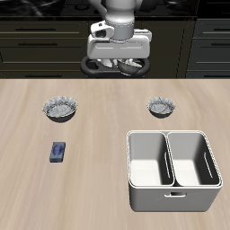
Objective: Place the smallest bowl in the left side of the drainer
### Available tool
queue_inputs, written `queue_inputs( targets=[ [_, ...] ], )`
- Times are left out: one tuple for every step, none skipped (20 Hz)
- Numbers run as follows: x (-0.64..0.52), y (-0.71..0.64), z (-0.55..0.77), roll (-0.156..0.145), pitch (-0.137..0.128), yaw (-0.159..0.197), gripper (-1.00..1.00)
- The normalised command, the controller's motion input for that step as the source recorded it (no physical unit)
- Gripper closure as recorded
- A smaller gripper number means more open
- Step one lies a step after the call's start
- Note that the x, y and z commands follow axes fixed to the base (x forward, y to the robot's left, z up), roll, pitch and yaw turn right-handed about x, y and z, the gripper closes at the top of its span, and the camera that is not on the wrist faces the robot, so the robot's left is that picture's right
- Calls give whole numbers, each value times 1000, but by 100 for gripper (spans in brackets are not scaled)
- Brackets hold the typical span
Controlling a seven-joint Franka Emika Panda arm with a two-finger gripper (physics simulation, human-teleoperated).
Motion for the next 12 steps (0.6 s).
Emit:
queue_inputs(
  targets=[
    [146, 48, 68, 5, 10, 3, 100],
    [361, -2, 160, -29, 13, 23, 100],
    [286, 86, 164, -43, 0, -34, 100],
    [313, 131, 82, 41, 74, -10, 100],
    [344, 125, 181, -58, -7, -6, 100],
    [314, 106, 88, 3, 31, 8, 100],
    [215, 37, 101, -24, 8, -5, 100],
    [281, 78, 140, -33, -27, 9, 100],
    [299, 82, 119, -29, 23, -40, 100],
    [285, 124, 193, -43, -15, 13, 100],
    [671, 205, 301, -59, 53, -62, 100],
    [310, 104, 206, -41, -20, -5, 100]
  ],
)
